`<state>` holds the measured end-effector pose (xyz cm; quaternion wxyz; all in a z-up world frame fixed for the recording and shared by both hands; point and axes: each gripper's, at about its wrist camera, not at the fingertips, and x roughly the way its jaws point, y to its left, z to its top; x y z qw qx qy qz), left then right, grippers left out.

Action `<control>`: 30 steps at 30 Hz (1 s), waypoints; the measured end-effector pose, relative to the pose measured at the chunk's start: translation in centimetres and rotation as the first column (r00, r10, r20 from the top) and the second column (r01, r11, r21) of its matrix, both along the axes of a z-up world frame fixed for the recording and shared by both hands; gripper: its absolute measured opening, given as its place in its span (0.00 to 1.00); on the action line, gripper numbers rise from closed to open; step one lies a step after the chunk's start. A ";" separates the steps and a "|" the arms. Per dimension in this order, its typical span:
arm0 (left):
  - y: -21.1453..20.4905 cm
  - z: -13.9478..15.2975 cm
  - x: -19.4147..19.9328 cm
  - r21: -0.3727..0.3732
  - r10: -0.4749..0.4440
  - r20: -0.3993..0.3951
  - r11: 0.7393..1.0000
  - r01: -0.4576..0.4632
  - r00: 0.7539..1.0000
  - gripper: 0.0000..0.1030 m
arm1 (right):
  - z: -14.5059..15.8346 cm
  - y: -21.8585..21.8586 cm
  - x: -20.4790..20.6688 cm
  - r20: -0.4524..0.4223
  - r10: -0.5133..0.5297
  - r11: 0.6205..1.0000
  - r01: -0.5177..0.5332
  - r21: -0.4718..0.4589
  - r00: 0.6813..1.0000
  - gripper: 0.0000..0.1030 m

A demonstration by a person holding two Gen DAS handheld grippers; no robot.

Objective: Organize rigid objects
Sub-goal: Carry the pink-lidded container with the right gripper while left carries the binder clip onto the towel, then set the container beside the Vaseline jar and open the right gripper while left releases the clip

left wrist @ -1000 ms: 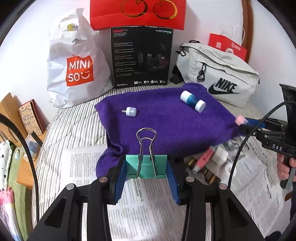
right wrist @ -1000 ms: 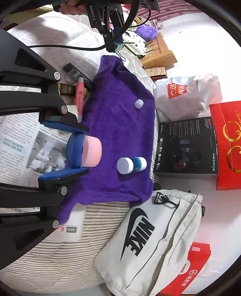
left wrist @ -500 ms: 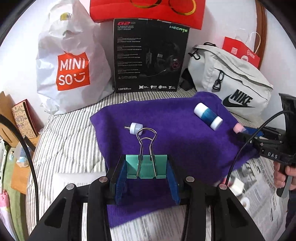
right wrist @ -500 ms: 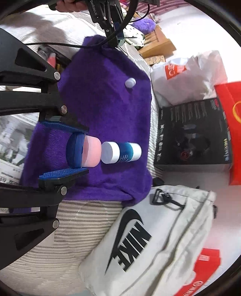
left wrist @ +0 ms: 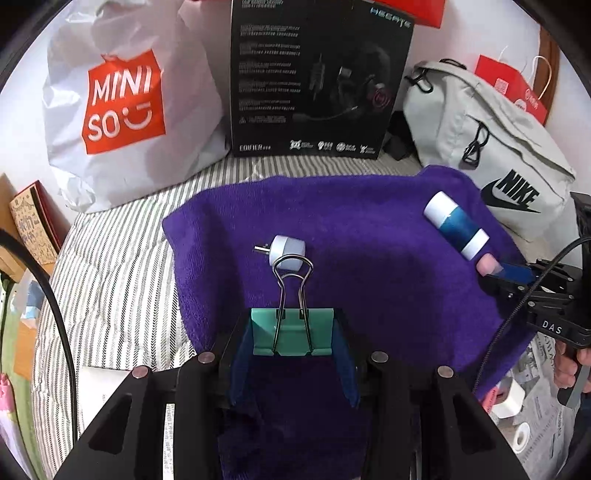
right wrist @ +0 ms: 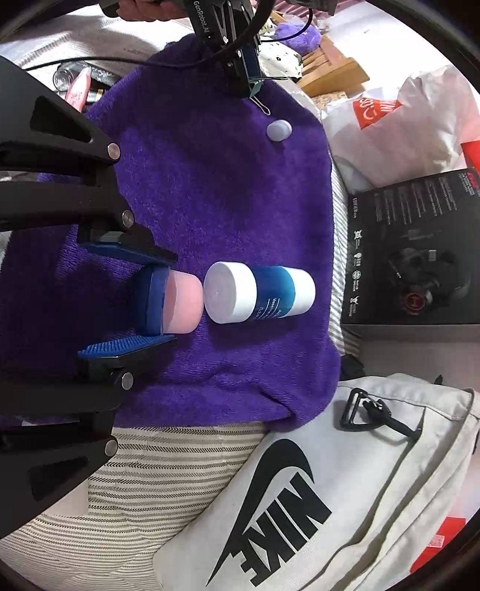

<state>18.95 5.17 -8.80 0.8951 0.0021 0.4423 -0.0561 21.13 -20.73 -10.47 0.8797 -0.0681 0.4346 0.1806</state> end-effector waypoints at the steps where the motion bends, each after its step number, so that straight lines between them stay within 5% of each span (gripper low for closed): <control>1: -0.1 -0.1 0.1 0.003 0.000 -0.001 1.000 0.000 1.000 0.38 | 0.0 0.0 0.0 0.005 0.000 1.000 0.000 0.000 1.000 0.36; 17: -1.2 -1.4 0.6 0.070 -0.020 -0.030 0.997 0.022 0.999 0.38 | -0.1 0.2 0.2 0.023 0.035 0.999 -0.035 -0.020 0.999 0.36; 30: -1.4 -1.3 0.1 0.066 -0.020 -0.046 0.998 0.023 0.999 0.44 | 0.1 -0.1 -1.0 0.003 0.040 0.999 -0.040 0.000 0.999 0.49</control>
